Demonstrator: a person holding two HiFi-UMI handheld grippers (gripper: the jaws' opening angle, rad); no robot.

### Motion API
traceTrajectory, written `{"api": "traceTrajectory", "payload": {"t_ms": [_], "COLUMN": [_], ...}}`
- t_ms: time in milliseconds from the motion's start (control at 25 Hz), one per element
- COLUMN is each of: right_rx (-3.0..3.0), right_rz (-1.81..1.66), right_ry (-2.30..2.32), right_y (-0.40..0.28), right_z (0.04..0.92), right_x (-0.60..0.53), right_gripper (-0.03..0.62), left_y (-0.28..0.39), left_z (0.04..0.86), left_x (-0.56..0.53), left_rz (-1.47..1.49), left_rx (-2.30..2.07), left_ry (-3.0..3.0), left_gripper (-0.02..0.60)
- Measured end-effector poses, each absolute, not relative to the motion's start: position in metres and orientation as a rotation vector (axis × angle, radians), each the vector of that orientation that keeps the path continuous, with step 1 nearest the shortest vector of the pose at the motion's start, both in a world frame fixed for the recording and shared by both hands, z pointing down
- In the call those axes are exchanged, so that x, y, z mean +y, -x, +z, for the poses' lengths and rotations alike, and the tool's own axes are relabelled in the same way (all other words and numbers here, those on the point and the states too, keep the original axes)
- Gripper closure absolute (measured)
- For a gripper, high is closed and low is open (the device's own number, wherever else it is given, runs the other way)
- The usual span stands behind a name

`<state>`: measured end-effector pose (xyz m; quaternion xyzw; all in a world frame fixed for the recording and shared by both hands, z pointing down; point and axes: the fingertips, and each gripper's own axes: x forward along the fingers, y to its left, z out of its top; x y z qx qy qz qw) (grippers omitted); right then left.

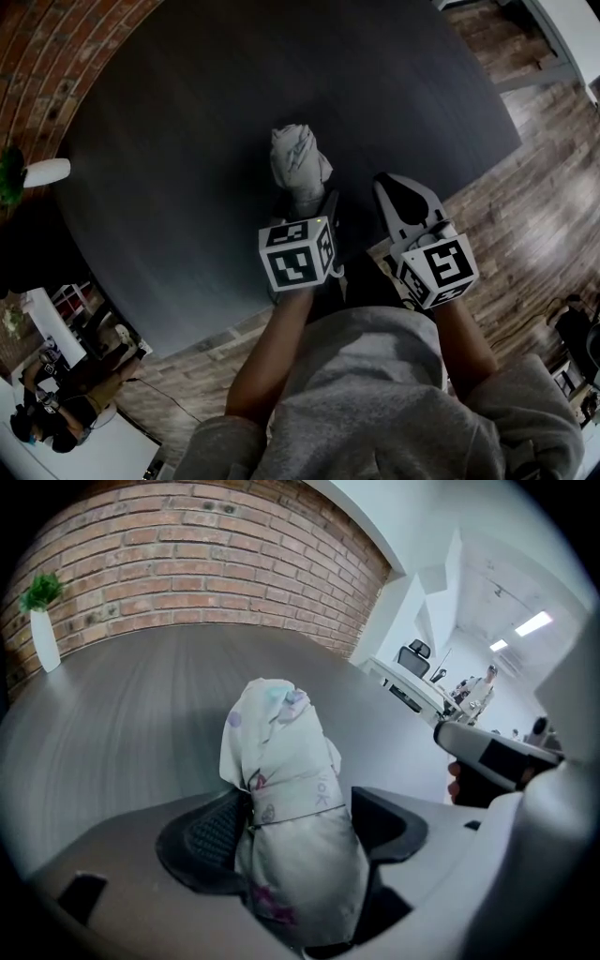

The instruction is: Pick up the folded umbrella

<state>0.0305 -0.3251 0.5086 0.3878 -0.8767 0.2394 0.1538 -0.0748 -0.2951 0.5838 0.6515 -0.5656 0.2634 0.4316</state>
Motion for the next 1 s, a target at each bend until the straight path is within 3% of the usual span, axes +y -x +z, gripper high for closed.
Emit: {"api": "traceTrajectory", "payload": {"t_ms": [1000], "right_rx": [-2.501], "right_rz": [0.745], "right_ry": [-1.1], "right_y": [-0.037], "right_z": [0.52], "right_x": [-0.32], "right_gripper": [0.562], "left_y": [0.079], "left_z": [0.595], "left_x": [-0.313], "left_rz": [0.818], "left_rx": [-1.573], "left_ry": [-1.652], "left_gripper": [0.236]}}
